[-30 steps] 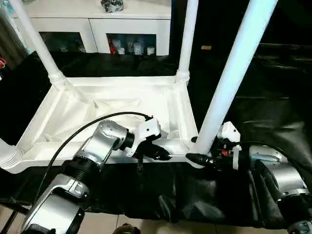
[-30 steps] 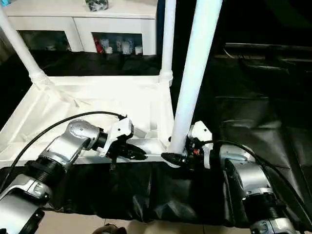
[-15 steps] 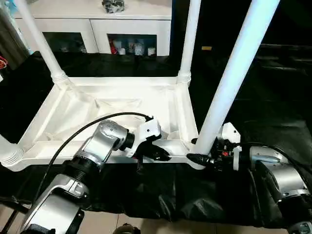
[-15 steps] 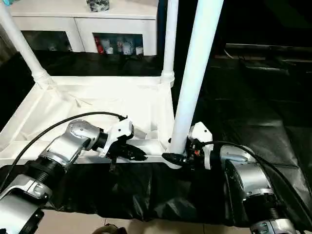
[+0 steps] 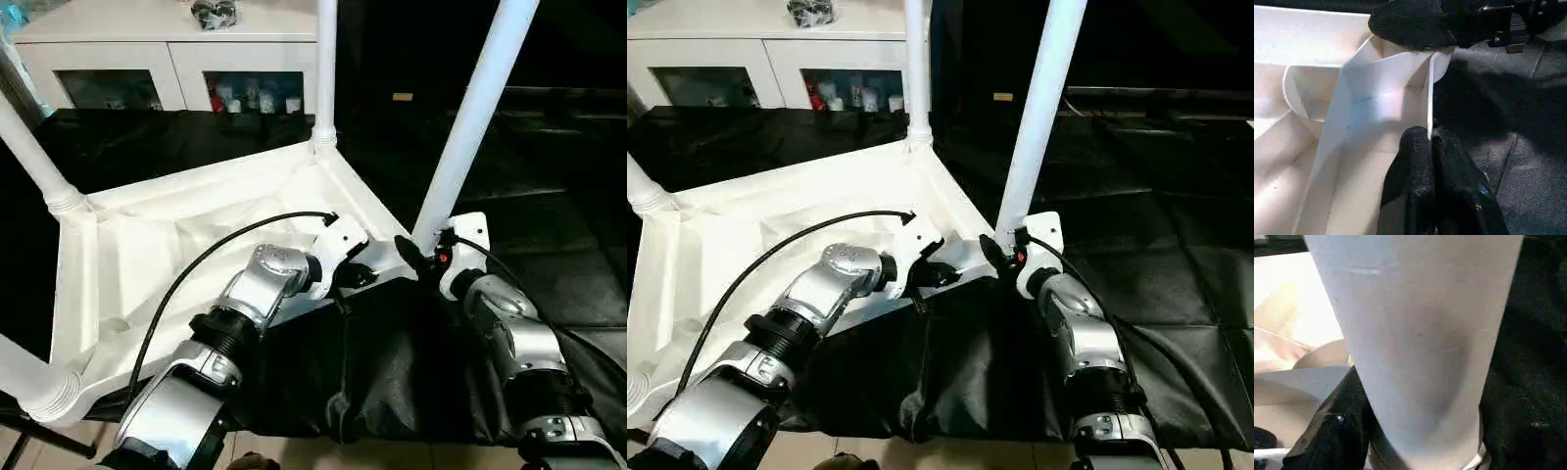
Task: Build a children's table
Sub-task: Rotate leg to tighten
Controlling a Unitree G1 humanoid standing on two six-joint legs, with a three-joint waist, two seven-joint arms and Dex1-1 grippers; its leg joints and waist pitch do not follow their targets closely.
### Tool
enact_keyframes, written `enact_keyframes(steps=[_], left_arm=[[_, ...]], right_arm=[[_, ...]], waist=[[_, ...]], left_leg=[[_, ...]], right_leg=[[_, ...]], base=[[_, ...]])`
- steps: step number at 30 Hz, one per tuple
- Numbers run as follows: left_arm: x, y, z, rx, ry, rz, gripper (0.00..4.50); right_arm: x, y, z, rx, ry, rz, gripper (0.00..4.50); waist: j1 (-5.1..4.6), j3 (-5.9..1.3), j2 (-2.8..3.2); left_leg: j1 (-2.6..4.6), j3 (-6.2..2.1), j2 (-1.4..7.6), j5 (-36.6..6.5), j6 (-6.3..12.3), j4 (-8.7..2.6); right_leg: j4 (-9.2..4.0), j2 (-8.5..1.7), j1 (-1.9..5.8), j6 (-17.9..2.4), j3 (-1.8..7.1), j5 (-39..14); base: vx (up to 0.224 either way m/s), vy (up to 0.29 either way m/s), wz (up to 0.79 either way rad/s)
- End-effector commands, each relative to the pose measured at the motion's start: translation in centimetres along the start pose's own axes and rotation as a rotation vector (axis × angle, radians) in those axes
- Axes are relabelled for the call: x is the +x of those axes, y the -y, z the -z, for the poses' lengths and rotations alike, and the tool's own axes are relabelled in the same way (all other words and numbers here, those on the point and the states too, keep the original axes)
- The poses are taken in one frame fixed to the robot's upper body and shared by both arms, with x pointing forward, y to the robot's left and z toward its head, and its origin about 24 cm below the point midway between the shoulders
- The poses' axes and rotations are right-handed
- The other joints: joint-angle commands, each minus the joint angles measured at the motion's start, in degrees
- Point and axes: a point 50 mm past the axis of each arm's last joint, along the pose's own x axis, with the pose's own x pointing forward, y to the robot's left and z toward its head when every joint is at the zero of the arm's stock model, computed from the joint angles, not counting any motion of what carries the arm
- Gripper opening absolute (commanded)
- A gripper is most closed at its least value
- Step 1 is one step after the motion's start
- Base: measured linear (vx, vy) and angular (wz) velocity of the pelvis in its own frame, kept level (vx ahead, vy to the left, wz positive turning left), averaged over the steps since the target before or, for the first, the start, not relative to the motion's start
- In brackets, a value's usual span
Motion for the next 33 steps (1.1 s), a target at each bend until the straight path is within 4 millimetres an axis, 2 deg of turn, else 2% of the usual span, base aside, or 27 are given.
enact_keyframes(steps=[1, 8, 9, 10, 11, 14, 20, 23, 25, 29, 33], left_arm=[[-0.3, -0.5, -1.1, 0.047, 0.043, -0.056, 0.00], [-0.5, -0.5, -0.5, 0.076, 0.020, -0.037, 0.00], [-0.7, -0.5, -0.5, 0.082, 0.025, -0.021, 0.00], [-0.8, -0.5, -0.4, 0.085, 0.027, -0.016, 0.00], [-0.8, -0.5, -0.4, 0.088, 0.026, -0.014, 0.00], [-1.2, -0.6, -0.2, 0.103, 0.029, 0.007, 0.00], [-1.9, -0.7, 0.1, 0.121, 0.031, 0.052, 0.00], [-2.6, -0.7, 0.7, 0.137, 0.025, 0.100, 0.00], [-2.9, -0.7, 0.8, 0.144, 0.022, 0.111, 0.00], [-4.1, -0.6, 1.4, 0.176, 0.012, 0.200, 0.00], [-5.0, -0.5, 1.7, 0.202, 0.005, 0.268, 0.00]], right_arm=[[0.7, -3.4, 1.8, 0.032, -0.056, -0.155, 2.59], [0.8, -3.7, 1.6, -0.039, -0.036, -0.179, 2.59], [0.7, -3.6, 1.4, -0.042, -0.020, -0.202, 2.94], [0.6, -3.6, 1.2, -0.037, -0.013, -0.211, 2.94], [0.6, -3.6, 1.2, -0.032, -0.011, -0.219, 3.17], [0.2, -3.6, 1.0, -0.040, -0.008, -0.265, 3.35], [-0.7, -3.4, 0.7, -0.072, 0.004, -0.356, 3.86], [-1.7, -2.8, 0.6, -0.125, -0.015, -0.439, 4.16], [-2.0, -2.7, 0.6, -0.141, -0.022, -0.458, 4.29], [-3.4, -1.9, 0.4, -0.195, -0.055, -0.556, 4.29], [-4.5, -1.5, 0.5, -0.238, -0.111, -0.657, 4.29]], waist=[[0.20, -3.76, -0.88], [-0.05, -3.62, -0.73], [-0.08, -3.63, -0.71], [-0.07, -3.68, -0.69], [-0.09, -3.70, -0.69], [-0.08, -3.76, -0.67], [-0.11, -3.56, -0.60], [0.06, -3.59, -0.67], [-0.04, -3.68, -0.59], [0.19, -3.67, -0.70], [0.26, -3.61, -0.70]], left_leg=[[1.06, -1.81, 2.88, -13.2, 3.06, -4.02], [1.22, -1.98, 3.09, -15.6, 1.75, -4.38], [1.17, -2.01, 3.13, -15.7, 1.75, -4.42], [1.16, -1.98, 3.12, -15.3, 1.95, -4.38], [1.11, -1.98, 3.13, -15.0, 2.02, -4.35], [1.02, -1.94, 3.10, -13.9, 2.69, -4.24], [1.16, -1.94, 3.26, -15.7, 2.40, -4.43], [1.03, -1.98, 3.38, -15.3, 2.69, -4.40], [1.08, -1.90, 3.38, -14.9, 2.92, -4.33], [0.97, -1.86, 3.48, -14.3, 3.52, -4.23], [1.06, -1.72, 3.52, -14.5, 3.60, -4.20]], right_leg=[[-4.62, -3.64, 2.30, -12.0, 1.93, -13.1], [-4.82, -3.62, 2.14, -11.4, 1.87, -15.9], [-4.75, -3.63, 2.21, -11.4, 1.87, -15.7], [-4.69, -3.62, 2.21, -11.6, 1.89, -15.0], [-4.61, -3.62, 2.25, -11.7, 1.90, -14.4], [-4.36, -3.60, 2.38, -12.4, 1.88, -12.0], [-4.57, -3.58, 2.25, -12.3, 1.93, -14.0], [-4.34, -3.58, 2.45, -12.5, 1.94, -12.8], [-4.22, -3.53, 2.33, -13.0, 1.93, -11.9], [-4.07, -3.58, 2.49, -13.3, 1.93, -11.8], [-4.05, -3.49, 2.28, -13.7, 1.93, -12.1]], base=[[0.000, 0.000, 0.00], [0.000, 0.000, 0.00], [0.000, 0.000, 0.00], [0.000, 0.000, 0.00], [0.000, 0.000, 0.00], [0.000, 0.000, 0.00], [0.000, 0.000, 0.00], [0.000, 0.000, 0.00], [0.000, 0.000, 0.00], [0.000, 0.000, 0.00], [0.000, 0.000, 0.00]])
